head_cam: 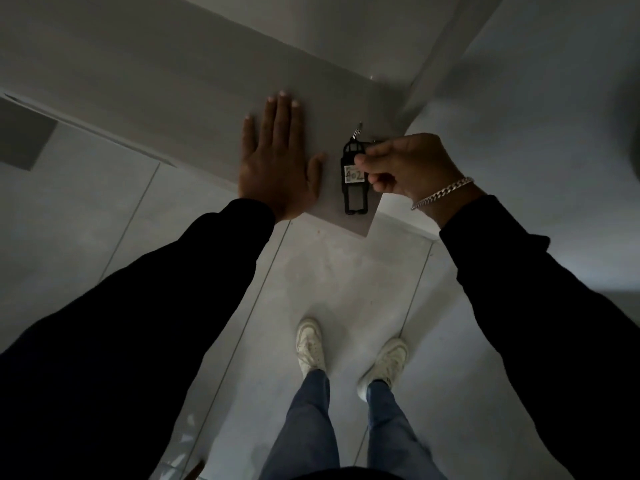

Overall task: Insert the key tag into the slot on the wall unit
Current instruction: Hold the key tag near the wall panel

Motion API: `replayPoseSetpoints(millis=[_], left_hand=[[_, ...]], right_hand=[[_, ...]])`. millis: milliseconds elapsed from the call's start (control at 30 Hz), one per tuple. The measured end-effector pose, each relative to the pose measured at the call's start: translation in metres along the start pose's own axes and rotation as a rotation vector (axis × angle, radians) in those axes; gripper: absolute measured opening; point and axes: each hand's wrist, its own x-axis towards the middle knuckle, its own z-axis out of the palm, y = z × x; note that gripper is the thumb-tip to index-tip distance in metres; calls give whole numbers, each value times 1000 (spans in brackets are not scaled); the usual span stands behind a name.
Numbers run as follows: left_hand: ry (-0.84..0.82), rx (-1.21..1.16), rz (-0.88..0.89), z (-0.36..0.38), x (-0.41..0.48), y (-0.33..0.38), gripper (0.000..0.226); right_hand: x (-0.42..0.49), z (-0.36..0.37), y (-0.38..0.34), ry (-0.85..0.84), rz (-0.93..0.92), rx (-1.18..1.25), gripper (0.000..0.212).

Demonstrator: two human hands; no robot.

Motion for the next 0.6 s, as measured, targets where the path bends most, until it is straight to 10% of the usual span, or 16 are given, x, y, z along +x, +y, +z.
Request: replayPoseSetpoints(millis=[600], left_hand=[[16, -203, 80, -38, -10, 27, 75]], right_hand=[[-90, -50, -11, -24, -174, 152, 12]])
